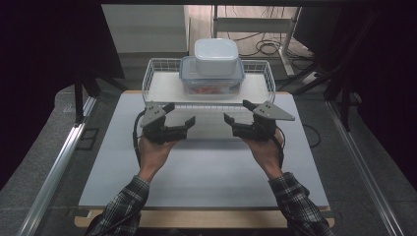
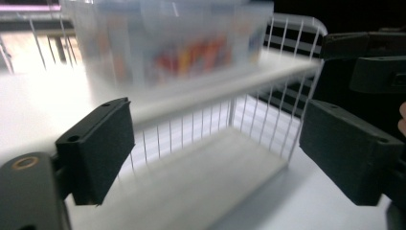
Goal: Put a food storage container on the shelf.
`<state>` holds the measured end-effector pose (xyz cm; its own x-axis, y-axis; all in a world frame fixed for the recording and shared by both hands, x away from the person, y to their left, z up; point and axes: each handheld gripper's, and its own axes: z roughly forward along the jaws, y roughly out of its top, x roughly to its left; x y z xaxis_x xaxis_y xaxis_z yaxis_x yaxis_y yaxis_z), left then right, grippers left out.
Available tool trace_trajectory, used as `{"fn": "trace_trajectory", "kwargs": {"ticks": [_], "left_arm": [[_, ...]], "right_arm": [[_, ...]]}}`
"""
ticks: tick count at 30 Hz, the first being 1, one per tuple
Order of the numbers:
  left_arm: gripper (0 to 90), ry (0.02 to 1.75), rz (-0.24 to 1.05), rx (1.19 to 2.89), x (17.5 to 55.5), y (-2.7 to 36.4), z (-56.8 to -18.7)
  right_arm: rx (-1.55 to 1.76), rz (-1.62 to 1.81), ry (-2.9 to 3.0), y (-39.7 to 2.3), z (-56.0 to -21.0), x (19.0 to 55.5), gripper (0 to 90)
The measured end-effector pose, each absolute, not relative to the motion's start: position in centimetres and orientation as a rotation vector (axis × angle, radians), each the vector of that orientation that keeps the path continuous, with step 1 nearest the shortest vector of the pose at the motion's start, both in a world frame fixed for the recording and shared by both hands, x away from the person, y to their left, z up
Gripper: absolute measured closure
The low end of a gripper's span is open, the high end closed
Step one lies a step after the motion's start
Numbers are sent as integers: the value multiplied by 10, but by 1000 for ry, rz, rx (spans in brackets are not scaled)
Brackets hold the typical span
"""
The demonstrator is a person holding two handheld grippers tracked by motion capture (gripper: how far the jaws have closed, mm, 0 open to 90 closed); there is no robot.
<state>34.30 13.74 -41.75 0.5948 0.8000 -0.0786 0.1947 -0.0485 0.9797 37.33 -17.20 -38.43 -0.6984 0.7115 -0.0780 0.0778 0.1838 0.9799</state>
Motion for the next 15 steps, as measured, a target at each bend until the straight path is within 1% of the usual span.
{"fn": "trace_trajectory", "kwargs": {"ticks": [5,7,11,15], "left_arm": [[43,925,544,1618,327,148,-453],[42,953,527,1637,321,152,-469],[19,1002,496,1737,314,153,-493],[4,1004,490,1842,306,147,-510]], "right_arm": [[792,1499,2033,-182,-418,361,113],[825,1475,2056,-187,-432,356,102],[863,1414,2118,-198,-460,349,88],[892,1338,2181,-204,-478,345,73]]}}
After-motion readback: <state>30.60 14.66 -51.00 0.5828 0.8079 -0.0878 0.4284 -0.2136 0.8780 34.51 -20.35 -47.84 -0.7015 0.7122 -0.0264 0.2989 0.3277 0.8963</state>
